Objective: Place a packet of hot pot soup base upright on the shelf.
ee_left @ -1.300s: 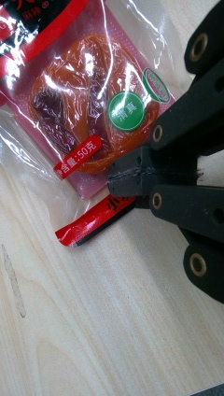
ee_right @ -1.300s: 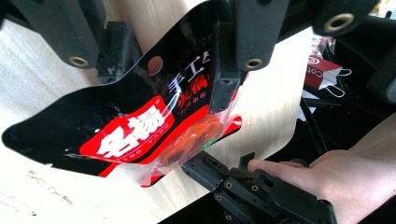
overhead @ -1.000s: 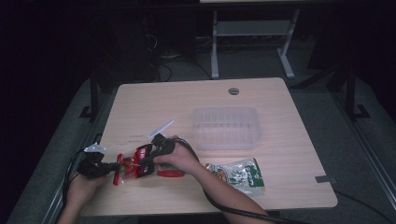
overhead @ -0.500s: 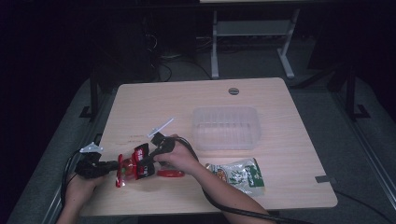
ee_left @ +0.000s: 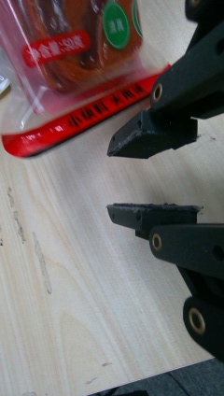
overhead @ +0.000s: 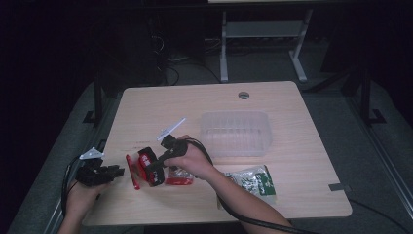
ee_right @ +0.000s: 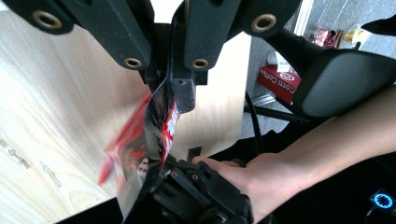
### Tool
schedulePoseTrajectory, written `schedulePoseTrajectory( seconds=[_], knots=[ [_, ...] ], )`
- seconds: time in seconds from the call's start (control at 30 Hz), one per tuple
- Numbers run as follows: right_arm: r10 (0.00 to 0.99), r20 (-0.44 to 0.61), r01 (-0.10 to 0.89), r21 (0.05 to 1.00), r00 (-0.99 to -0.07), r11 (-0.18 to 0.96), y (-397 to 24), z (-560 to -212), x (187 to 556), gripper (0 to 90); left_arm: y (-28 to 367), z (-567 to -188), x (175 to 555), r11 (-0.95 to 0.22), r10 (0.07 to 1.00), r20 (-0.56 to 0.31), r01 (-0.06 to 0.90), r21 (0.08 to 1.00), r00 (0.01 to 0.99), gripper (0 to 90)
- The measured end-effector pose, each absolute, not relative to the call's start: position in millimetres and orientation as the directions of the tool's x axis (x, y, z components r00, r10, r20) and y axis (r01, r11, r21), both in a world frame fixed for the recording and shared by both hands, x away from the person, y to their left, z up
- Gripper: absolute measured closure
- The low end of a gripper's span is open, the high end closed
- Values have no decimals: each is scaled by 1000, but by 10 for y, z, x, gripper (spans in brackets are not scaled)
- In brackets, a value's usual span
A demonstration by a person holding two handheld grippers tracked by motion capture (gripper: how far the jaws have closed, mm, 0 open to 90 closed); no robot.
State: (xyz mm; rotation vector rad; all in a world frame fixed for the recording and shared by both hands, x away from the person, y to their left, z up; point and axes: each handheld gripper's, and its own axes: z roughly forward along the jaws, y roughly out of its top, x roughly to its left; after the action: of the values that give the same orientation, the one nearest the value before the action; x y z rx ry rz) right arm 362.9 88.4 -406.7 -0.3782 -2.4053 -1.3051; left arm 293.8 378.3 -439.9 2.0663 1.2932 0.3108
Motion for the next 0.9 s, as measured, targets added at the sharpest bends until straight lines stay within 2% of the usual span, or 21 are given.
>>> schedulePoseTrajectory(
  seconds=[0.43,0.9],
  knots=[
    [49,421,388,779,-906,493,678,-3806,3658,900,3688,-4360,2922,-291,849,-148,682,671,507,509],
    [112,393,400,803,-913,442,77,-3601,3753,900,3419,-4238,2912,-337,810,-144,651,680,569,417]
  ],
)
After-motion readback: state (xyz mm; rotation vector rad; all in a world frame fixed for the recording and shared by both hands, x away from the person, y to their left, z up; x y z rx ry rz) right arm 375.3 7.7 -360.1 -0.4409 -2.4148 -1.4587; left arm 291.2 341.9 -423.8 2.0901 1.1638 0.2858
